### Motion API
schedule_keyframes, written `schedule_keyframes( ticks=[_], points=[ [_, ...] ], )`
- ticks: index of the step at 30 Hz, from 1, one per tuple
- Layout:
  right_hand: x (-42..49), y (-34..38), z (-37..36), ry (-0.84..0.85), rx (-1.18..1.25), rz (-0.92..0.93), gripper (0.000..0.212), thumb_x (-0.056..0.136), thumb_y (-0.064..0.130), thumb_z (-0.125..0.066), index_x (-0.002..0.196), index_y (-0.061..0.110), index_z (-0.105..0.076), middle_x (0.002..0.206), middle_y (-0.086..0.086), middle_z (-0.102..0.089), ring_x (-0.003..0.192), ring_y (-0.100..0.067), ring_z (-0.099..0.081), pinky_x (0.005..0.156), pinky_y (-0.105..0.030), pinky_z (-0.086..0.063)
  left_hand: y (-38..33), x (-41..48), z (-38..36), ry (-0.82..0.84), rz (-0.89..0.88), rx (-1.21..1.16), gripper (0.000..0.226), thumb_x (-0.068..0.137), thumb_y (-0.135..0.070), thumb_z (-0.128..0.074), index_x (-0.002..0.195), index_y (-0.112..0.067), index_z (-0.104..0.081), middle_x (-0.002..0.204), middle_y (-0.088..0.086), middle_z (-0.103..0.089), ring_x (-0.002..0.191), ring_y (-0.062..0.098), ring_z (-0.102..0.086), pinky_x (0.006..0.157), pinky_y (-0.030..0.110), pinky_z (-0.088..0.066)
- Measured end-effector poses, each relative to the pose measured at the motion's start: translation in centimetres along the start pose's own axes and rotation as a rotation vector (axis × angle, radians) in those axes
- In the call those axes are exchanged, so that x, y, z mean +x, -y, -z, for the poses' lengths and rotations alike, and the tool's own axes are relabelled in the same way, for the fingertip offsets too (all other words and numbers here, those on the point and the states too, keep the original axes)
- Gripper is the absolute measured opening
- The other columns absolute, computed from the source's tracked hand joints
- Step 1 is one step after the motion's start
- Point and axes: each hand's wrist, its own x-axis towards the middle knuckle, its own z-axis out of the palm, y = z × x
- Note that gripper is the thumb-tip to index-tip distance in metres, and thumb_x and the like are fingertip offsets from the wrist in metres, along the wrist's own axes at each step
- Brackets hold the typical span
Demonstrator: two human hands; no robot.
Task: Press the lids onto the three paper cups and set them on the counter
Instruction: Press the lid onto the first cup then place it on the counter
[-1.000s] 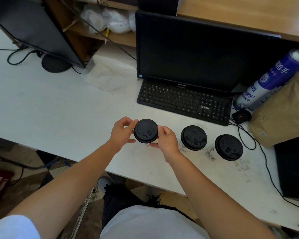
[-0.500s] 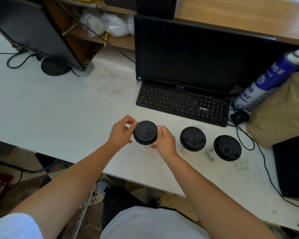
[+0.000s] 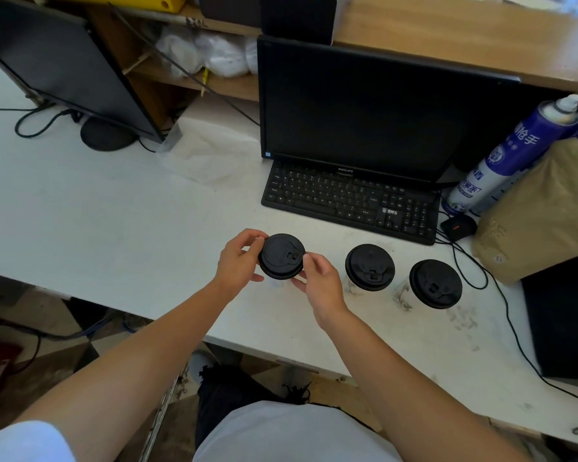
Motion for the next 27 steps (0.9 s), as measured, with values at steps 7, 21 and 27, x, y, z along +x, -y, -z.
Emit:
schedule_keyframes(
  ticks=[7, 21, 27],
  points=[
    [0.5, -0.2, 0.0, -0.011, -0.073, -0.001, 0.026, 0.107, 0.024, -0.045, 0.122, 0.012, -0.063, 0.129, -0.008, -0.062, 0.115, -0.022, -0.064, 0.09, -0.03, -0.059, 0.1, 0.1, -0.1, -0.018, 0.008, 0.009, 0.014, 0.102, -0.025, -0.051, 0.103, -0.021, -0.064, 0.11, 0.005, -0.067, 0.088, 0.023, -0.066, 0.064, 0.045, -0.064],
    [0.2, 1.2, -0.3, 0.057, -0.095, -0.052, 0.026, 0.109, 0.021, -0.038, 0.124, 0.023, -0.059, 0.131, -0.004, -0.06, 0.119, -0.027, -0.06, 0.087, -0.036, -0.06, -0.5, 0.6, 0.6, -0.013, 0.073, 0.021, 0.01, 0.1, -0.026, -0.059, 0.1, -0.019, -0.065, 0.102, 0.007, -0.067, 0.08, 0.025, -0.068, 0.065, 0.043, -0.064],
    [-0.3, 1.4, 0.5, 0.09, -0.146, -0.072, 0.028, 0.106, 0.023, -0.04, 0.128, 0.026, -0.058, 0.129, -0.001, -0.06, 0.115, -0.027, -0.062, 0.081, -0.038, -0.062, -0.6, -0.4, -0.1, -0.074, 0.206, -0.315, 0.011, 0.1, -0.018, -0.056, 0.098, -0.011, -0.064, 0.098, 0.011, -0.069, 0.085, 0.027, -0.068, 0.07, 0.034, -0.059]
  ],
)
